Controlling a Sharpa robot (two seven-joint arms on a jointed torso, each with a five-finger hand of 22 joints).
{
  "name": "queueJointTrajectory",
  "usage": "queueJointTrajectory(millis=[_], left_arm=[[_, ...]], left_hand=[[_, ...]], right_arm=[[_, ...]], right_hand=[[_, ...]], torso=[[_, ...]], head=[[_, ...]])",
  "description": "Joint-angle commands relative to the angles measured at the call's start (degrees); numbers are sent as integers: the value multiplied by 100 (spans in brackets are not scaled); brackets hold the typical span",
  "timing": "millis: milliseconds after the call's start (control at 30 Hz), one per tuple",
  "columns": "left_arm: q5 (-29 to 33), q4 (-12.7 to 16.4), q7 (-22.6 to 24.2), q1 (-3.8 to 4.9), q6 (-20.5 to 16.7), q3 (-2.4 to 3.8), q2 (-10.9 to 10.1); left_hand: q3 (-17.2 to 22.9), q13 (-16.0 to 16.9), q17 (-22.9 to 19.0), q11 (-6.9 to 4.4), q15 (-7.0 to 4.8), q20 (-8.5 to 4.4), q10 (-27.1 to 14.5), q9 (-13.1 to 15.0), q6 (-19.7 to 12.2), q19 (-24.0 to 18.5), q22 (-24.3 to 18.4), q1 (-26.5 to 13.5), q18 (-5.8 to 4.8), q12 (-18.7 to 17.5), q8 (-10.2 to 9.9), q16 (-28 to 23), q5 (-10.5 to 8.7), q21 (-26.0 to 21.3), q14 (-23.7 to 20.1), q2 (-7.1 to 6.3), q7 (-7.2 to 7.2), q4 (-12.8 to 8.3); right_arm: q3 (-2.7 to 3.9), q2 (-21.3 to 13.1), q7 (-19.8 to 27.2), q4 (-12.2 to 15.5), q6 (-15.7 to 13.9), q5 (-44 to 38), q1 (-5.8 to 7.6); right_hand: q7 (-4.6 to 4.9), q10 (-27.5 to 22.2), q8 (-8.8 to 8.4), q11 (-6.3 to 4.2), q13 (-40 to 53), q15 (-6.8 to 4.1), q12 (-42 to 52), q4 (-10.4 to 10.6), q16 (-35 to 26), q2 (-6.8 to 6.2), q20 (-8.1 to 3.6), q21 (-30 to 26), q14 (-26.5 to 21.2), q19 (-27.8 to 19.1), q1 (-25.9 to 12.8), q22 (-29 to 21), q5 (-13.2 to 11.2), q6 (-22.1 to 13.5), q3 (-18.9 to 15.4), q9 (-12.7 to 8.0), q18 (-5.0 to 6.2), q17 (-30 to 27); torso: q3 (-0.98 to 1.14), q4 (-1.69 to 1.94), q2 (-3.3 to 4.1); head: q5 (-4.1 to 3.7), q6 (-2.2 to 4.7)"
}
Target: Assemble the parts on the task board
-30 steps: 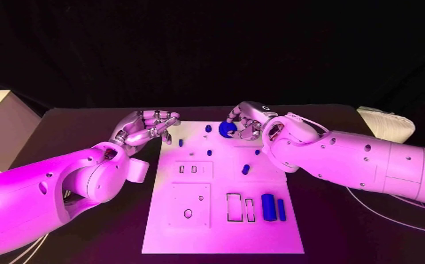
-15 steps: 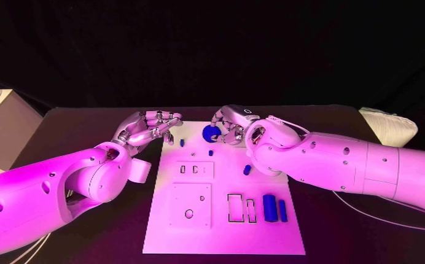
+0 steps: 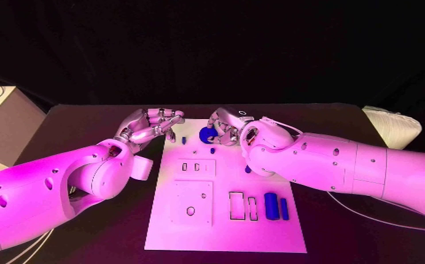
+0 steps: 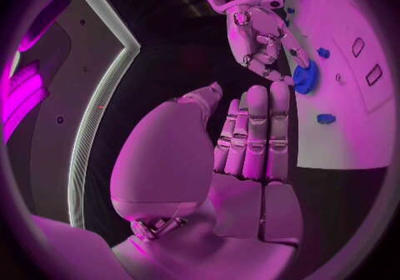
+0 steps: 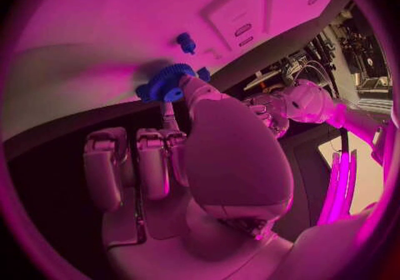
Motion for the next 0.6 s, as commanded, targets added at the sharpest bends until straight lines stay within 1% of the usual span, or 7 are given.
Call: queueJointTrajectory(millis=[33, 167, 433, 600], left_arm=[[17, 15, 25, 6, 102, 5, 11], [17, 13, 24, 6, 103, 5, 15], [17, 8, 22, 7, 103, 5, 19], [17, 7, 20, 7, 104, 5, 20]], left_hand=[[39, -3, -8, 2, 16, -11, -41, 6, -42, -42, 5, -31, 84, -22, -37, 32, -31, 19, -32, 10, 4, -3], [39, -3, -8, 2, 16, -11, -41, 6, -42, -42, 5, -31, 84, -22, -37, 32, -31, 19, -32, 10, 4, -3], [39, -3, -8, 2, 16, -11, -41, 6, -42, -42, 5, -31, 84, -22, -37, 32, -31, 19, -32, 10, 4, -3], [39, -3, -8, 2, 16, -11, -41, 6, -42, -42, 5, -31, 84, -22, -37, 32, -31, 19, -32, 10, 4, -3]], right_arm=[[-1, 32, -41, -67, 113, -132, -10], [-4, 62, -51, -117, 132, -140, -20], [-8, 136, -113, -215, 100, -234, -35], [-9, 171, -123, -269, 112, -263, -40]], right_hand=[[-203, 600, 173, -55, 1508, -46, 20, -4, 19, 25, -39, 23, 544, 603, -42, 1479, 28, 366, 43, 45, -69, 1214], [-198, 600, 167, -50, 1508, -44, 20, -2, 19, 10, -39, 20, 543, 601, -62, 1476, 24, 354, 53, 42, -68, 1212], [-190, 600, 159, -45, 1508, -41, 20, 3, 17, -9, -37, 17, 542, 599, -91, 1473, 15, 339, 65, 38, -67, 1208], [-190, 600, 159, -45, 1508, -41, 20, 3, 17, -9, -37, 17, 542, 599, -91, 1473, 15, 339, 65, 38, -67, 1208]], torso=[[2, -17, 3], [9, -16, 1], [5, -2, -2], [6, -12, -2]], head=[[10, -10], [12, -12], [10, -15], [15, -17]])
